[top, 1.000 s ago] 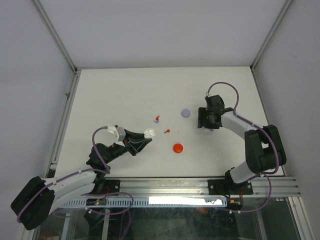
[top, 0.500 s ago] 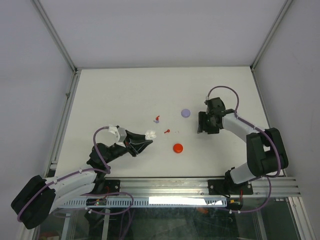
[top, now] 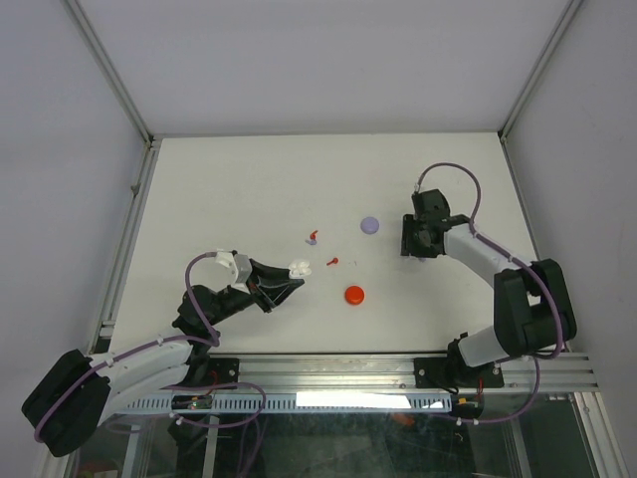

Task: Insert the wireless bluetooth earbuds into the charging case
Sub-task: Pick up the earbud from the center of the board.

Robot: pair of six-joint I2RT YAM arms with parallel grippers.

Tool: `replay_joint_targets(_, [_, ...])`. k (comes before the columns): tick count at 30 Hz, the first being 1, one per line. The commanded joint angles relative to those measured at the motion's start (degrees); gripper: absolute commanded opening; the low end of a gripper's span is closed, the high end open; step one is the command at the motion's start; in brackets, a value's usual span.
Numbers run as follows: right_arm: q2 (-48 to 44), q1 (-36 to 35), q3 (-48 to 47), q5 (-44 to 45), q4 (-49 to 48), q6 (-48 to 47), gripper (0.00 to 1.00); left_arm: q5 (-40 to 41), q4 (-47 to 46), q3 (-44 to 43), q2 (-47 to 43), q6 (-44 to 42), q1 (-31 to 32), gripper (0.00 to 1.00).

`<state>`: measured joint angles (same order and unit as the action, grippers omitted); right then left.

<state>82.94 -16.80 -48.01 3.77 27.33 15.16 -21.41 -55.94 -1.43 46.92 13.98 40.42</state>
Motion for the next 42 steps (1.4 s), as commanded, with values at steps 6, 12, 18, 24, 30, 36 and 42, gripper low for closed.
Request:
replay_joint_targets(6, [5.39,-0.13,-4.00,3.68,-4.47,-0.10,0.39,-0.50,-0.70,0.07,-1.96,-0.90,-0.09,0.00])
replay_joint_targets(12, [7.90,-0.08,-4.37,3.49,-4.55,-0.23,0.37,-0.56,-1.19,0.01,-1.13,-0.88,-0.10,0.00])
replay_joint_targets(18, [8.85,-0.10,-3.93,3.23,-3.97,-0.78,0.34,-0.81,-1.71,-0.09,-0.42,-0.96,-0.09,0.00])
replay_joint_targets(24, [8.10,-0.08,-3.66,3.60,-2.63,-0.81,0.28,-1.26,-1.88,-0.42,-0.18,-0.80,-0.17,0.00])
replay_joint_targets(30, [6.04,-1.08,-3.66,2.95,-1.44,-1.24,0.20,-1.68,-2.31,-0.58,-0.06,-0.47,-0.16,0.00])
replay_joint_targets(36, [-0.93,-4.67,-3.91,3.78,-1.32,-1.30,0.18,-1.70,-3.16,-0.62,-0.49,-0.45,-0.08,0.00])
replay_joint_targets(42, [-10.35,-9.97,-3.99,6.43,-2.50,-1.88,0.16,-1.71,-4.42,-0.80,-1.21,-0.62,-0.12,0.00])
